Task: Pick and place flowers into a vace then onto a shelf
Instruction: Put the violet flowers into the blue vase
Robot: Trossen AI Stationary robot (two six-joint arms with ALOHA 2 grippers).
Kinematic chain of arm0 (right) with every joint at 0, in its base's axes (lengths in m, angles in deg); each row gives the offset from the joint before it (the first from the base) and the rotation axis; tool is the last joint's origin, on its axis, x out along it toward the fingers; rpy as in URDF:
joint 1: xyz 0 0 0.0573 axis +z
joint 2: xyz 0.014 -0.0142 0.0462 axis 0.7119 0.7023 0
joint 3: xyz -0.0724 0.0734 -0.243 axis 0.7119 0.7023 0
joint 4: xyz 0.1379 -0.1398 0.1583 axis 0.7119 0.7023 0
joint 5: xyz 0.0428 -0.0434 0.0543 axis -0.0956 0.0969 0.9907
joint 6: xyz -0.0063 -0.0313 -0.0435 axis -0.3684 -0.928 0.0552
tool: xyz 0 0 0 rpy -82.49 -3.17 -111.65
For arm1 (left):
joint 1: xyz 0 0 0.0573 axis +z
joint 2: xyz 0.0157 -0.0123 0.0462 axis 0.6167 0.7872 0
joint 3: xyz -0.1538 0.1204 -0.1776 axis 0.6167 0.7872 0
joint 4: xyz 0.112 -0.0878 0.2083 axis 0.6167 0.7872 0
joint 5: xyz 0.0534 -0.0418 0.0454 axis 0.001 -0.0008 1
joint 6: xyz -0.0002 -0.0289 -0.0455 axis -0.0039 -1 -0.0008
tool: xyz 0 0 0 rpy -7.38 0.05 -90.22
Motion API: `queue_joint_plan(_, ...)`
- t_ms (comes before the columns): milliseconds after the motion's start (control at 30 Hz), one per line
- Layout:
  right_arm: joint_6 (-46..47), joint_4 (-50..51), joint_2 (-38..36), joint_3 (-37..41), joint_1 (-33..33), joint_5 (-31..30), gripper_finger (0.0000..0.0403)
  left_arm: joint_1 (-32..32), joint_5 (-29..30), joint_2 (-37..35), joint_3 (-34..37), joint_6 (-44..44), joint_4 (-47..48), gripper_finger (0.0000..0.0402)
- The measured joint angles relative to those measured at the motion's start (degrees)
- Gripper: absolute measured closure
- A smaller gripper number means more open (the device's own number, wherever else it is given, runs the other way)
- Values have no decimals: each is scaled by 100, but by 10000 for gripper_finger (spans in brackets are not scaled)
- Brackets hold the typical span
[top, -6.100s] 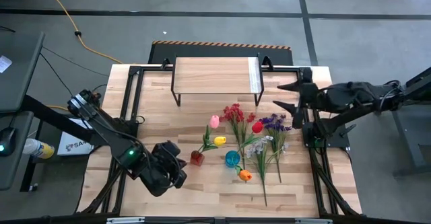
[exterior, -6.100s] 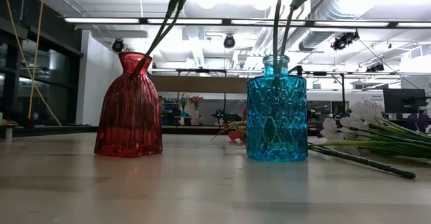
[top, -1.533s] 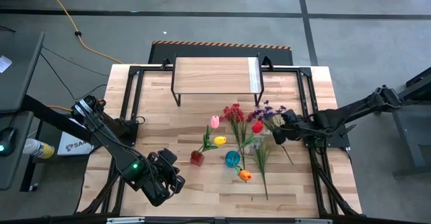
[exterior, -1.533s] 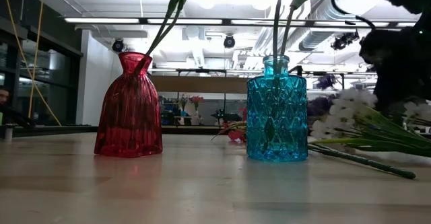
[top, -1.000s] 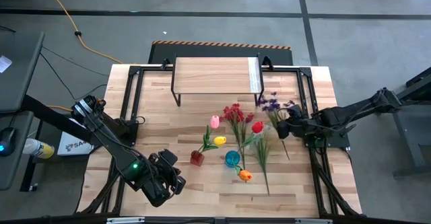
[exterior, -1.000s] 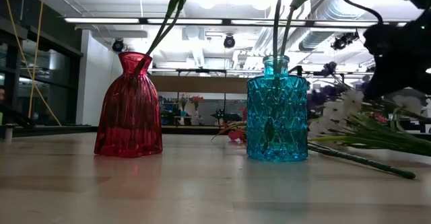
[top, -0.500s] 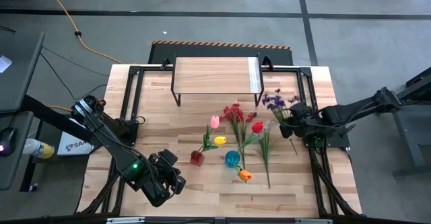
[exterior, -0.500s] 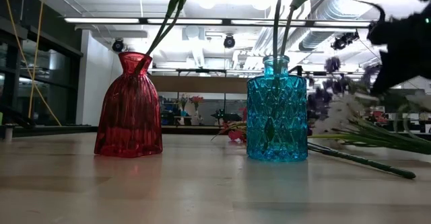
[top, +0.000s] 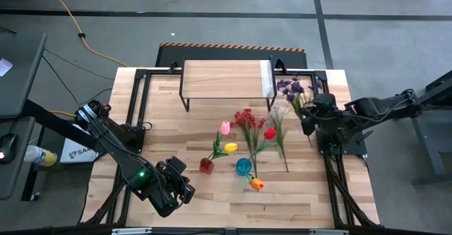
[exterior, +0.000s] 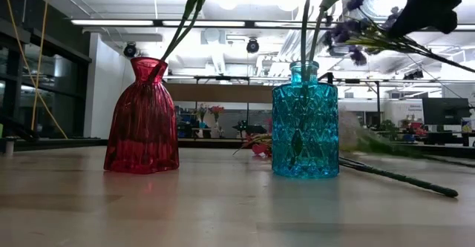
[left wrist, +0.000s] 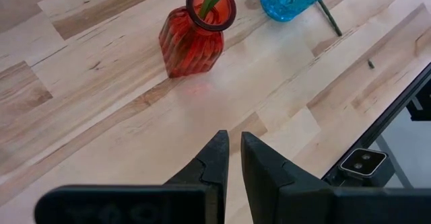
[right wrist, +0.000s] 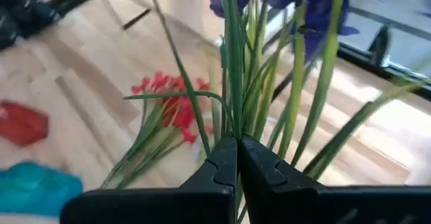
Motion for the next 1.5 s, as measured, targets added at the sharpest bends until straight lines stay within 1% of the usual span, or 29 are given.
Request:
queue_joint_plan(133,2,294,260,-117,2,44,403,0,2,0,0,-9,-14,328)
queue_joint_plan(300,-126,272,515,-271,71,279,402,0,2,0,0,-11,-93,328)
queue_joint_plan(433,-124,268,627,-459,303,-53,402,0,2,0,0,-9,-93,328)
queue_joint_plan(633,-159,270,645,-940,558,-550,402,0,0,0,0,-9,-84,328)
queue_joint_plan(800,-599,43,675,-1459,717,-974,402,0,0,0,0,-7,-83,328)
queue_joint_plan(933,-1313,-770,718,-1729,908,-1178,402,0,2,0,0,-4,-83,328)
queue_joint_plan(1067,-2238,-2016,717,-1750,1143,-1221,402,0,-26,0,0,-4,-83,328)
queue_joint_plan(1200,-3007,-3042,717,-1750,1454,-1234,402,0,-167,0,0,-2,-83,328)
queue_joint_plan(1433,-3988,-4503,784,-1750,2241,-1206,402,0,-260,0,0,-2,-83,328)
queue_joint_plan(1500,-4330,-4920,859,-1750,2523,-1053,402,0,-267,0,0,-2,-83,328)
